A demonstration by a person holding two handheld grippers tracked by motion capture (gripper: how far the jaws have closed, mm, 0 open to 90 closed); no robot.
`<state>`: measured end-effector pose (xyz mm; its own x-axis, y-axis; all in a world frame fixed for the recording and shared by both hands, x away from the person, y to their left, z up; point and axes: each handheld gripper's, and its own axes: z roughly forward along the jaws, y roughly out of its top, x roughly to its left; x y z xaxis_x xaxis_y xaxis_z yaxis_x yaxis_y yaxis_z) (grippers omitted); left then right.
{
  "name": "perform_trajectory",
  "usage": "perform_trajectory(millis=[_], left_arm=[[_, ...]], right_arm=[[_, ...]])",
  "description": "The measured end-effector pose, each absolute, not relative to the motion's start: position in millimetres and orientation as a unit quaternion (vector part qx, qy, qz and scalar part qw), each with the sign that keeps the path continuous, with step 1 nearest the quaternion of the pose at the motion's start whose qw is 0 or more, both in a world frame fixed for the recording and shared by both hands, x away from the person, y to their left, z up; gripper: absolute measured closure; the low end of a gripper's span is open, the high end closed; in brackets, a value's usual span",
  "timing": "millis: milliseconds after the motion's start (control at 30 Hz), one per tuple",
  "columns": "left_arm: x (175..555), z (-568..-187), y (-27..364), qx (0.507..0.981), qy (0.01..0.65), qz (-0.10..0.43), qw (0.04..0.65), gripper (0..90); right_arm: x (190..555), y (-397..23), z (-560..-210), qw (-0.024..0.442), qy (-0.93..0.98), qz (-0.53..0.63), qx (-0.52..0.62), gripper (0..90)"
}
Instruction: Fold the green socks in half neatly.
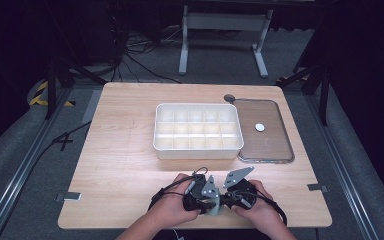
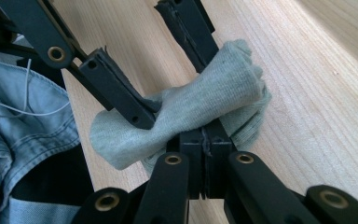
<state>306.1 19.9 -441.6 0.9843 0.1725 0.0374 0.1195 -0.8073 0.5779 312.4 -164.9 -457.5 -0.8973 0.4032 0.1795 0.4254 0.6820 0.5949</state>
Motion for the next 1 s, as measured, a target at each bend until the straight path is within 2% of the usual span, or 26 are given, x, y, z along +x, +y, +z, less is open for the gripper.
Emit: perform_trajectory(millis=[167, 300, 433, 533, 600, 700, 833, 1000], left_arm=[[308.5, -440.3, 17.6, 0.946, 0.081, 0.047, 0.309, 54.7], [306.4, -445.8, 5.5, 0.947, 0.091, 0.045, 0.305, 47.0], [307.7, -444.5, 4.6, 0.95, 0.095, 0.042, 0.293, 47.1], [308.9, -445.8, 7.6, 0.949, 0.107, 0.031, 0.296, 49.2], [309.4, -445.8, 7.3, 0.948, 0.111, 0.028, 0.297, 49.3], [308.8, -445.8, 6.8, 0.949, 0.111, 0.031, 0.295, 49.2], [308.4, -446.2, 6.9, 0.947, 0.116, 0.032, 0.298, 48.7], [309.0, -445.7, 8.0, 0.948, 0.115, 0.032, 0.296, 48.5]], right_arm=[[313.5, -168.4, -460.5, 0.023, -0.907, -0.344, -0.242, 89.7], [311.5, -166.8, -460.7, 0.014, -0.909, -0.338, -0.244, 90.0], [310.1, -166.4, -459.0, 0.004, -0.914, -0.331, -0.236, 89.3], [310.1, -170.9, -449.7, -0.013, -0.923, -0.299, -0.241, 77.6], [310.4, -176.8, -442.7, -0.008, -0.923, -0.299, -0.243, 79.5], [312.1, -190.9, -430.7, -0.022, -0.909, -0.317, -0.271, 76.8], [309.6, -190.6, -425.4, -0.025, -0.883, -0.355, -0.304, 60.7], [308.8, -184.6, -429.8, -0.03, -0.873, -0.364, -0.324, 54.5]])
